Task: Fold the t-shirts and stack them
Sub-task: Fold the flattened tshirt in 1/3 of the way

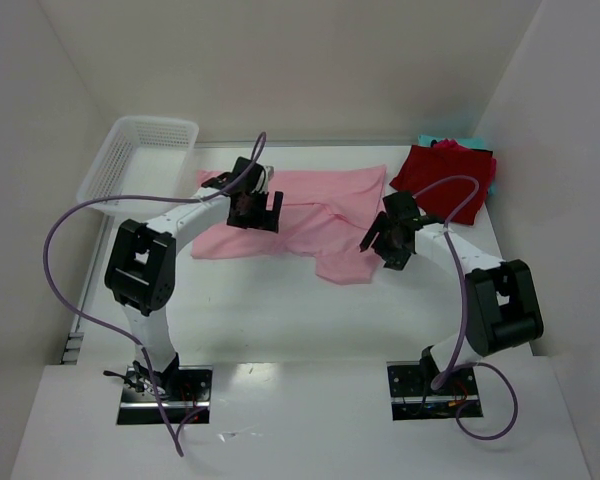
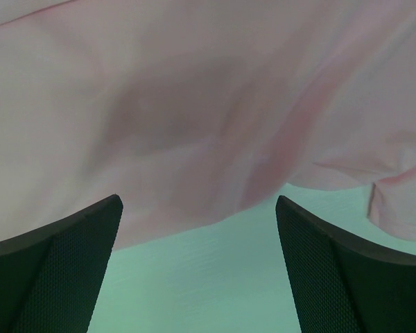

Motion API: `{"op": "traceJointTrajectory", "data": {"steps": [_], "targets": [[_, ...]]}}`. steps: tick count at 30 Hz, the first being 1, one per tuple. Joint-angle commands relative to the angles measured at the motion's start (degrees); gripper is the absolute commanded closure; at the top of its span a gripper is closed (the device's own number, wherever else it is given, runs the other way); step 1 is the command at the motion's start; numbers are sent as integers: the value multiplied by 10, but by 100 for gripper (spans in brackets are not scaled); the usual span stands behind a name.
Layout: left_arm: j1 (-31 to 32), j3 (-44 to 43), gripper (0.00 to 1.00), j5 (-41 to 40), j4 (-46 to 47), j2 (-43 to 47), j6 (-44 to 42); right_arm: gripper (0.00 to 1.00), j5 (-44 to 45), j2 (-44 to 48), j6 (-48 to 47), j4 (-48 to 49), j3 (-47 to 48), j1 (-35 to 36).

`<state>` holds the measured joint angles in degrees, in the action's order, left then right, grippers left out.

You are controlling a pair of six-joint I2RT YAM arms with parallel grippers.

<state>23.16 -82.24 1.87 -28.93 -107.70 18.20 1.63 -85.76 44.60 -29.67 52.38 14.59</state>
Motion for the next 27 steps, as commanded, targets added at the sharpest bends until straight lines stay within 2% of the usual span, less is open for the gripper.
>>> {"op": "traceJointTrajectory", "data": {"steps": [1, 4, 10, 13, 17, 21, 25, 26, 27], "targets": [[-2, 5, 1, -57, -17, -5, 11, 24, 22, -12, 34, 21, 9, -2], [-7, 17, 1, -70, -22, -10, 31, 29, 11, -34, 34, 27, 2, -2], [-50, 30, 1, -81, -27, -15, 56, 32, 11, -61, 34, 33, 7, -2], [-56, 35, 1, -81, -27, -26, 56, 32, 11, -73, 34, 38, 12, -2], [-56, 35, 1, -70, -27, -42, 56, 37, 11, -94, 34, 44, 18, -2], [-56, 41, 1, -70, -27, -48, 56, 48, 11, -115, 29, 50, 24, 4], [-62, 46, 1, -70, -27, -48, 56, 64, 11, -132, 29, 50, 30, 4], [-62, 46, 1, -70, -27, -48, 56, 73, 11, -132, 23, 40, 36, 4], [-62, 46, 1, -70, -27, -53, 61, 77, 11, -137, 23, 35, 41, 4]]}}
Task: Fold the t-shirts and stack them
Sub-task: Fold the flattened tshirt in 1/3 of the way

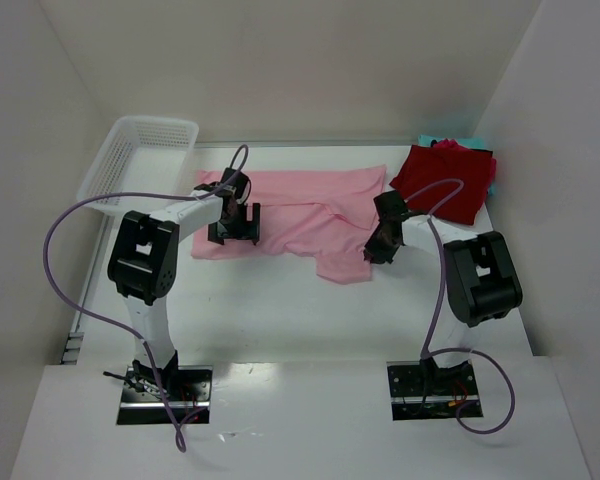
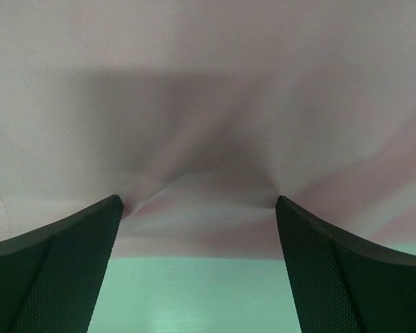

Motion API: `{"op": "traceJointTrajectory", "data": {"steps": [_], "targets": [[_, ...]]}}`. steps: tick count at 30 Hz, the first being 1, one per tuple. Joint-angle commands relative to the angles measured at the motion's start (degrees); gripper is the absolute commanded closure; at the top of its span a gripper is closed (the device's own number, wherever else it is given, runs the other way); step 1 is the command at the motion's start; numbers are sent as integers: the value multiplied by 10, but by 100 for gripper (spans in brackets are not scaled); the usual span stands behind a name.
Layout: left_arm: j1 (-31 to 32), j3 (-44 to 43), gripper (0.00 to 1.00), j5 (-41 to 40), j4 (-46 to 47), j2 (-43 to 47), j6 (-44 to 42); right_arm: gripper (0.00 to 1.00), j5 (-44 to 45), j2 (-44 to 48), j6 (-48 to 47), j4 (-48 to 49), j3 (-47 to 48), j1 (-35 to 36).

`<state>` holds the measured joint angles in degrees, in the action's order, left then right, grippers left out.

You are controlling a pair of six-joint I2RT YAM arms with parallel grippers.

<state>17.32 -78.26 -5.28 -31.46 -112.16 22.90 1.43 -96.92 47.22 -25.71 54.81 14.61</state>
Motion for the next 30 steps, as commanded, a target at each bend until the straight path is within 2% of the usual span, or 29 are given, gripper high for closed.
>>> {"op": "traceJointTrajectory", "data": {"steps": [1, 2, 6, 16, 19, 25, 30], "targets": [[-4, 7, 1, 2, -2, -9, 15, 80, 20, -26, -3, -10, 17, 3], [-9, 7, 1, 2, -2, -9, 15, 87, 20, -26, -8, -10, 17, 3], [-9, 7, 1, 7, -2, -14, 15, 93, 51, -2, -14, -52, 31, 3], [-14, 7, 1, 7, -2, -19, 15, 93, 56, 65, -31, -105, 7, -38], [-14, 7, 1, 7, -2, -25, 15, 86, 56, 70, -43, -105, 1, -60], [-14, 7, 1, 18, -2, -23, 9, 49, 6, 75, -66, -76, 6, -60], [-14, 1, 1, 44, -25, 18, -3, 44, -27, 91, -91, -71, 7, -60]]}}
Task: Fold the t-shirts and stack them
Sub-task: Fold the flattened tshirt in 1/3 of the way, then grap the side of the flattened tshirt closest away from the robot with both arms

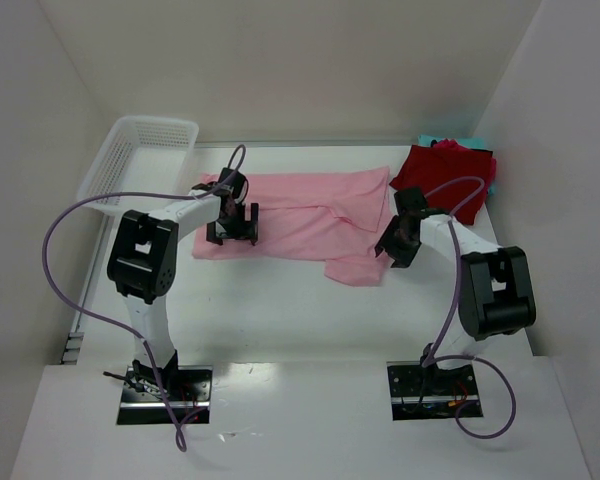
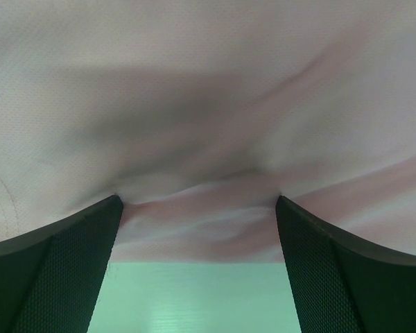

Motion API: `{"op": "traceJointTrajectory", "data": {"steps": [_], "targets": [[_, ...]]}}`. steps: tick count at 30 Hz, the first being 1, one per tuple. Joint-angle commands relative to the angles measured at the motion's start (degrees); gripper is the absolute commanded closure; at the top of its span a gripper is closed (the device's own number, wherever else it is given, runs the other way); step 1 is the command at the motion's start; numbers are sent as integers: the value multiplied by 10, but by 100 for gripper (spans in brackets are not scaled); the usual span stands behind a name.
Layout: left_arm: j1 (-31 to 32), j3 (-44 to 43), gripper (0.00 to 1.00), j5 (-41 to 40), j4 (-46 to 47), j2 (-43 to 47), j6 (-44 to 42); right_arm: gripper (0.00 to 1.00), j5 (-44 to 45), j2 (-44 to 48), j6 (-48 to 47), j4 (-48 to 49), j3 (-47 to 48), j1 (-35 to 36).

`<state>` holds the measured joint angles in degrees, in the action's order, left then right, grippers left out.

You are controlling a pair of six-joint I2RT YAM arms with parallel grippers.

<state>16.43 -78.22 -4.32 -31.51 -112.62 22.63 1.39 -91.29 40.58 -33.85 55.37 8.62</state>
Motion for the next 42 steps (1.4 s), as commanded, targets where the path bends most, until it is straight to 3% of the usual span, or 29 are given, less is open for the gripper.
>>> {"op": "traceJointTrajectory", "data": {"steps": [1, 6, 10, 15, 20, 25, 27, 42], "targets": [[-5, 1, 1, 40, -24, 32, 0, 44, -34, 43, -24, 11, 1, 0], [-5, 6, 1, 18, -48, 91, 0, 42, -66, 49, -32, 11, -19, 14], [-5, 25, 1, -22, -55, 91, 28, 44, -76, 38, -32, 11, -33, 42], [-28, 59, 1, -6, -29, 78, 51, 47, -76, 25, -26, 16, -43, 70], [-33, 73, 1, 4, -10, 71, 63, 61, -71, 9, -21, 29, -43, 70], [-44, 79, 1, 4, -10, 66, 63, 86, -46, -1, -21, 12, -31, 70], [-44, 79, 1, 4, -10, 66, 63, 90, -21, 5, -26, -13, -26, 70], [-44, 79, 1, -2, -5, 49, 63, 91, 26, 17, -21, -165, 45, 54]]}}
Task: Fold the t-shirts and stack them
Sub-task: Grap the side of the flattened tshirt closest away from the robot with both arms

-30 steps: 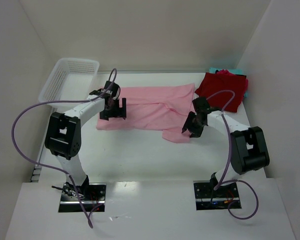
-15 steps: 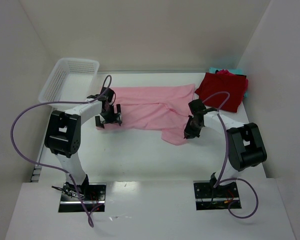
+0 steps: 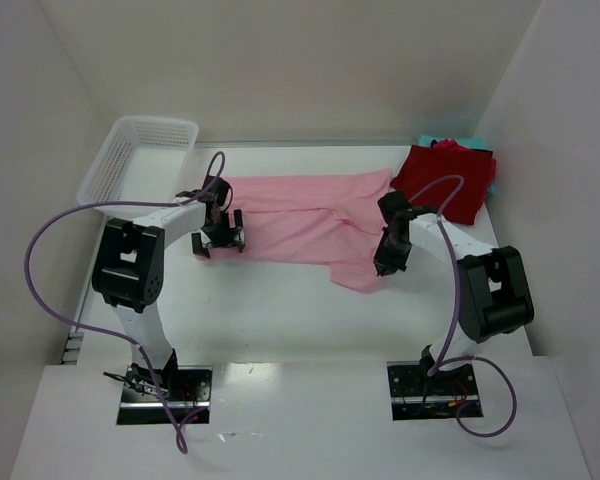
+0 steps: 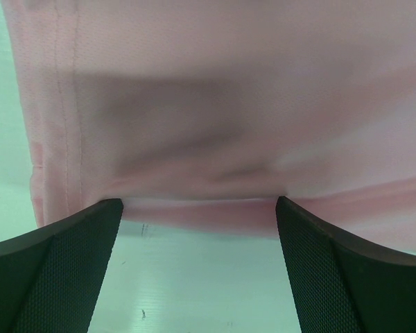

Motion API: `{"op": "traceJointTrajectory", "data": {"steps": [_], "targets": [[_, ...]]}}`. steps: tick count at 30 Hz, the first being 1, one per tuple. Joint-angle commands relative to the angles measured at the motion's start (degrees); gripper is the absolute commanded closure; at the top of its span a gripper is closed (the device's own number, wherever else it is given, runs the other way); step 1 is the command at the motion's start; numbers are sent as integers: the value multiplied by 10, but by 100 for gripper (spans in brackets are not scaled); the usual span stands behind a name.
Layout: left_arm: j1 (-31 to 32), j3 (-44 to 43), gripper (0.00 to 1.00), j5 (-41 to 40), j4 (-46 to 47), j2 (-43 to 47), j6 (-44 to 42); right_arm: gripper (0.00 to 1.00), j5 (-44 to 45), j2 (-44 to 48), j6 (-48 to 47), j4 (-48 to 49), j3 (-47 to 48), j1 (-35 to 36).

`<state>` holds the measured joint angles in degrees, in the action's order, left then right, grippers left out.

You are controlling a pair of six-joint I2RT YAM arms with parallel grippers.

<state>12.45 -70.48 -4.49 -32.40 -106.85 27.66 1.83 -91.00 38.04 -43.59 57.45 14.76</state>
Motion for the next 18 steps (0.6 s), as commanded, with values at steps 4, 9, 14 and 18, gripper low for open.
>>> {"op": "traceJointTrajectory", "data": {"steps": [4, 9, 14, 18], "targets": [[-9, 2, 1, 0, -1, -9, 13, 90, 45, 34, -2, -113, 35, -19], [-9, 2, 1, 0, -1, -9, 13, 88, 39, 64, -32, -135, 35, -84], [-9, -4, 1, 11, -14, -4, 13, 77, 26, 58, -50, -129, 54, -91], [-9, -4, 1, 24, -30, 34, 6, 67, 14, 58, -62, -99, 78, -91]]}}
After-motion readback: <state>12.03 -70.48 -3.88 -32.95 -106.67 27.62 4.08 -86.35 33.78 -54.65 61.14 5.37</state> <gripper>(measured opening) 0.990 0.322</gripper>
